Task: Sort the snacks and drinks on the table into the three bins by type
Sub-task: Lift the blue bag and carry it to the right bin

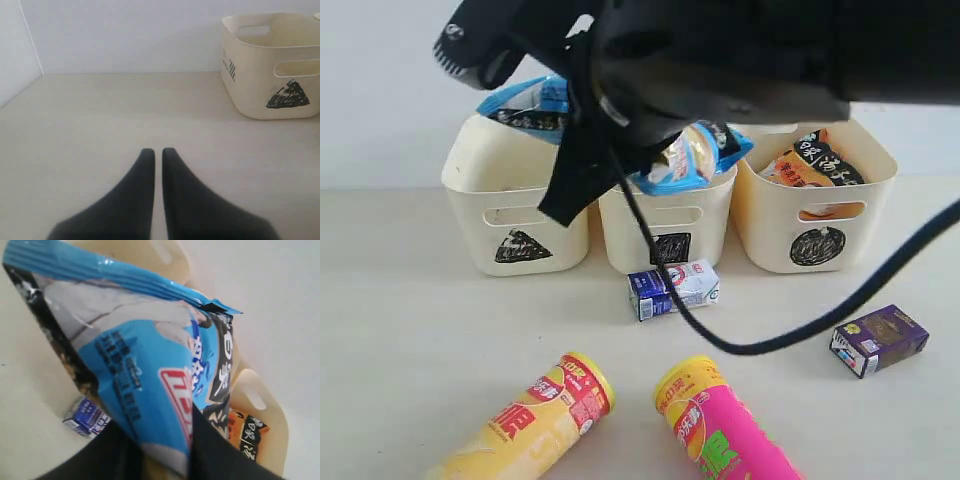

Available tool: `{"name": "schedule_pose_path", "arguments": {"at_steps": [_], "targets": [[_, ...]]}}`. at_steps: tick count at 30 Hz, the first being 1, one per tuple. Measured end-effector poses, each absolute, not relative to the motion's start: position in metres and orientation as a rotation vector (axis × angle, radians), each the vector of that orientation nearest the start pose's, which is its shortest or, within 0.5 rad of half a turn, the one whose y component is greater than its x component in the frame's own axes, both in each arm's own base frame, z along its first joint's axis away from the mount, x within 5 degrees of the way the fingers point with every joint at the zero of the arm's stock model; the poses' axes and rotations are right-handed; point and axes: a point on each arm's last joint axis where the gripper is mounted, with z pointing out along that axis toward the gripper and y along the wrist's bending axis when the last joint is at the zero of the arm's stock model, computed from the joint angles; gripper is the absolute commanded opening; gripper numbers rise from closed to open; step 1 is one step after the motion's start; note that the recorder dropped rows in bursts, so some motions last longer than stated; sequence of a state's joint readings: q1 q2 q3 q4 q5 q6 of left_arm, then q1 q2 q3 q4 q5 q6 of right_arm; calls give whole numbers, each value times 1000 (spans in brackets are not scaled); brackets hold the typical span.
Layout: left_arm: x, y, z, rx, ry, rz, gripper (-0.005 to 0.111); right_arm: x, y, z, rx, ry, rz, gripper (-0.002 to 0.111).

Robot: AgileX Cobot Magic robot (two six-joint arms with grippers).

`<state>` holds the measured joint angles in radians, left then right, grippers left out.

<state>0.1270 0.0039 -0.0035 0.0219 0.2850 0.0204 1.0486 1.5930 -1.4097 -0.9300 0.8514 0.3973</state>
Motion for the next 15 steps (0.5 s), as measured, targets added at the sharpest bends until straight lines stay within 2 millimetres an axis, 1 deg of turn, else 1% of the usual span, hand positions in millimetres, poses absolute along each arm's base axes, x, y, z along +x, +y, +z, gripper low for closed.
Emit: {"name": "schedule_pose_path", "arguments": {"at_steps": [6, 11, 14, 15], "targets": [[54, 8, 188, -80, 1769, 127, 4, 257, 242, 364, -1038, 1835, -418, 0], [54, 8, 188, -80, 1769, 127, 4, 277, 223, 365, -1026, 1827, -466, 0], [54, 8, 188, -80, 1769, 127, 4, 288, 209, 360, -1030, 1805, -458, 0], [54, 8, 188, -80, 1769, 127, 4, 290, 204, 356, -1036, 1790, -437, 0]]}}
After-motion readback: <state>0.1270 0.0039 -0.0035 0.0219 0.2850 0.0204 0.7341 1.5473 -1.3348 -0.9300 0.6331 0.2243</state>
